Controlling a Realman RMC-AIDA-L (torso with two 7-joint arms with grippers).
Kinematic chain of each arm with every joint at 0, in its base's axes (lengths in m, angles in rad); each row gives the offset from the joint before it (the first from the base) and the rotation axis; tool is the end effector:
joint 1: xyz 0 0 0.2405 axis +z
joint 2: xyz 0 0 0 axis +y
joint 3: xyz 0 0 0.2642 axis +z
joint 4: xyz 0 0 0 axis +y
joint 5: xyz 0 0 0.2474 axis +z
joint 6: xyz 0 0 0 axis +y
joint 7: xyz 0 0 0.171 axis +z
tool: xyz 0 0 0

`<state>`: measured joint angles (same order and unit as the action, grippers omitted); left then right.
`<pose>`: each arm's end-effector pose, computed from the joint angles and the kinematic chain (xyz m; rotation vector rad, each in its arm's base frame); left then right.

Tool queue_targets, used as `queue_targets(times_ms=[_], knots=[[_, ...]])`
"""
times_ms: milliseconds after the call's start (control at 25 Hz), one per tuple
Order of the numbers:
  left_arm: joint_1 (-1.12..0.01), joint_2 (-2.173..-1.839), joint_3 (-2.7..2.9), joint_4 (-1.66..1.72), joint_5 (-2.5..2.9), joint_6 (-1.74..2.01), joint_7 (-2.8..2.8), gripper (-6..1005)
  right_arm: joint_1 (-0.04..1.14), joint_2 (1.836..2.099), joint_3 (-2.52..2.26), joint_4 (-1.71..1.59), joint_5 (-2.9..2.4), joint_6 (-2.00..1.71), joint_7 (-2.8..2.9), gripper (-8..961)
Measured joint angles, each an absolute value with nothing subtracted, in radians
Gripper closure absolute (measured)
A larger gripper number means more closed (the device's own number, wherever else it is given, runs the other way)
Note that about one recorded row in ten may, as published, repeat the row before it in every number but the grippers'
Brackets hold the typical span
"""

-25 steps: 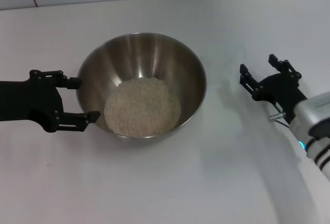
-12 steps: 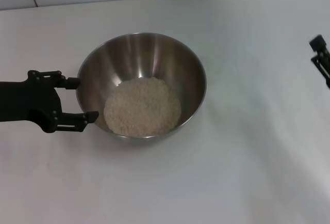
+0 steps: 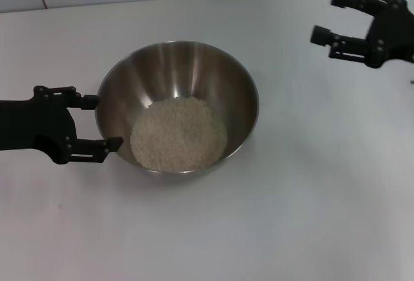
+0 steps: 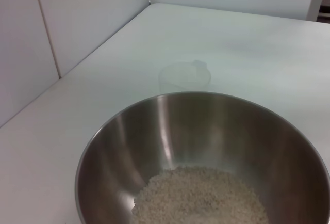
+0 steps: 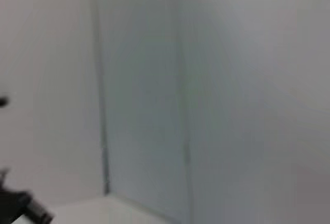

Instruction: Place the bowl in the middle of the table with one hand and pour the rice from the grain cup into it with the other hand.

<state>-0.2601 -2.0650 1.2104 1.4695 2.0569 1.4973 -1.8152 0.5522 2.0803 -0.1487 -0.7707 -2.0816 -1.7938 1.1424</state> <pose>-0.2164 0.3552 0.0187 -2.7892 -0.3449 -0.1444 0.2950 0.3660 0.0673 -2.3962 0.2992 0.8885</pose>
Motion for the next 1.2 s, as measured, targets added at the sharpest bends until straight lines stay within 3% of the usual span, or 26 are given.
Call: queue_targets(times_ms=[560, 1200], knots=[[-0.278, -2.065, 1.213, 1.464, 2.060, 1.496, -1.815, 165, 0.593, 2.082, -0.835, -1.201, -2.213, -1.678, 1.701, 129], [-0.278, -2.066, 1.216, 1.463, 2.072, 1.496, -1.816, 165, 0.596, 2.082, -0.900, -1.221, -2.264, -1.649, 1.753, 129]])
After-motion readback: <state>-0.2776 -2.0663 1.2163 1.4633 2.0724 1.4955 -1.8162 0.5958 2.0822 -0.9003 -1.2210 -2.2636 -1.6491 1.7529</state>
